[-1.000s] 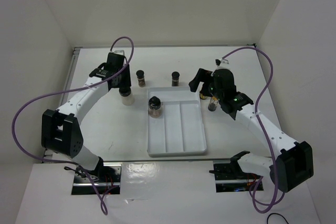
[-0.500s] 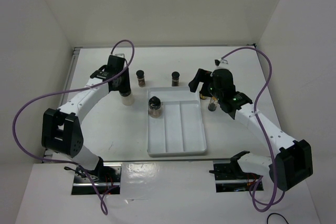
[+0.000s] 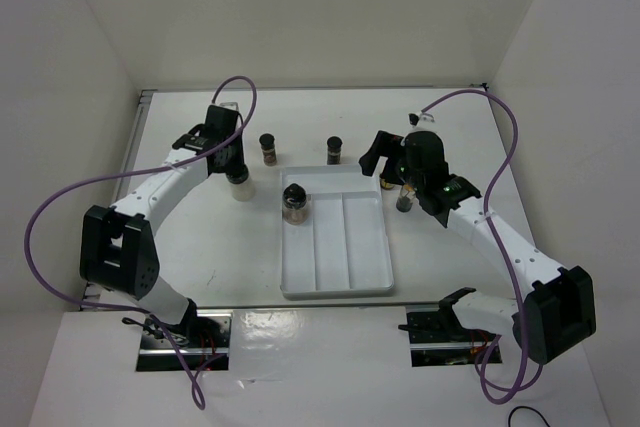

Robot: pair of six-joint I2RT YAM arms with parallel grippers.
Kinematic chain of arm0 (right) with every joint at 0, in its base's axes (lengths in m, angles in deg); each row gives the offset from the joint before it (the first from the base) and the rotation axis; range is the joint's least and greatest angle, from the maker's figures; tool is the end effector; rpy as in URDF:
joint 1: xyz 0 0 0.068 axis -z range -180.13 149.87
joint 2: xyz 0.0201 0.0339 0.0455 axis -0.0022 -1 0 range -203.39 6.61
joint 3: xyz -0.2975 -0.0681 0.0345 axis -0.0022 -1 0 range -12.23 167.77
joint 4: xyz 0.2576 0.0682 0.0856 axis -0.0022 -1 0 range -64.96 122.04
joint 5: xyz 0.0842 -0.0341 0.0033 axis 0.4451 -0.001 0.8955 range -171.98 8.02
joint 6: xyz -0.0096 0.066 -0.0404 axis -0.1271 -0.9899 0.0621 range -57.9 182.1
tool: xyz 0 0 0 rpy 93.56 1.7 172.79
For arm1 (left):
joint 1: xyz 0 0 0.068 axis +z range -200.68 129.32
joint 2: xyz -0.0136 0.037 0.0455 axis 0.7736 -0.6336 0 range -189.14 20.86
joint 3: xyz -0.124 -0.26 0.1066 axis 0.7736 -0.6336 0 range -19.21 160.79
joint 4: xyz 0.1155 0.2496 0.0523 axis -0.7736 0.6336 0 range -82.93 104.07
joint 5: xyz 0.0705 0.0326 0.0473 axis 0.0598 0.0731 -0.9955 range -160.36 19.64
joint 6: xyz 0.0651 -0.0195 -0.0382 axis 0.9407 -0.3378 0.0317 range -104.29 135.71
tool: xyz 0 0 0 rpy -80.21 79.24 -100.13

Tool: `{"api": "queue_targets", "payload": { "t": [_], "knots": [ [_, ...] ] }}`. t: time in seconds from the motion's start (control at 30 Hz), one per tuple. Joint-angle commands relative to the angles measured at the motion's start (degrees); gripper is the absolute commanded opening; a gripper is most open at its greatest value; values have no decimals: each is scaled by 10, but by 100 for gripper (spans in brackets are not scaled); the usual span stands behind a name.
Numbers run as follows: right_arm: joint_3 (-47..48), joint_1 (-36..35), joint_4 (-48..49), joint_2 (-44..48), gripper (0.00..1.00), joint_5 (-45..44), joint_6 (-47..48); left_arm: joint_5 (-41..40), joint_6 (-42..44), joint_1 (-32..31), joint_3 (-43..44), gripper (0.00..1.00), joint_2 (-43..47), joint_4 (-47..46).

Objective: Organize the condiment bottles

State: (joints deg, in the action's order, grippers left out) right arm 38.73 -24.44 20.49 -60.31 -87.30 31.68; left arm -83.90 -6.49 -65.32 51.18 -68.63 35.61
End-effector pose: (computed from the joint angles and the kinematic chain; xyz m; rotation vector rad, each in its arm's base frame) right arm 0.2741 0.1172 0.3089 0.1696 2.0792 0.4954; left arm 0.3722 -0.0810 0.2803 -0.2651 2.3575 -0.0231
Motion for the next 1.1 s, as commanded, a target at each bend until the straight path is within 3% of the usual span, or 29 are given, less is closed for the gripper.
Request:
{"api": "queue_targets", "payload": {
  "t": [0.0, 0.07, 0.1, 0.23, 0.73, 1.07],
  "knots": [
    [4, 4, 15, 6, 98, -5, 0, 2, 12, 3, 0, 40, -5, -15],
    [4, 4, 15, 6, 98, -5, 0, 2, 12, 3, 0, 32, -5, -15],
    [4, 4, 15, 6, 98, -5, 0, 2, 12, 3, 0, 23, -5, -15],
    [4, 4, 15, 6, 98, -5, 0, 7, 17, 3, 11, 0, -5, -7],
    [4, 4, 26, -1, 98, 7, -5, 46, 37, -36, 51, 0, 123, 125],
    [16, 4, 31, -14, 98, 1, 0, 54, 16, -126, 40, 0, 182, 190]
  ]
}}
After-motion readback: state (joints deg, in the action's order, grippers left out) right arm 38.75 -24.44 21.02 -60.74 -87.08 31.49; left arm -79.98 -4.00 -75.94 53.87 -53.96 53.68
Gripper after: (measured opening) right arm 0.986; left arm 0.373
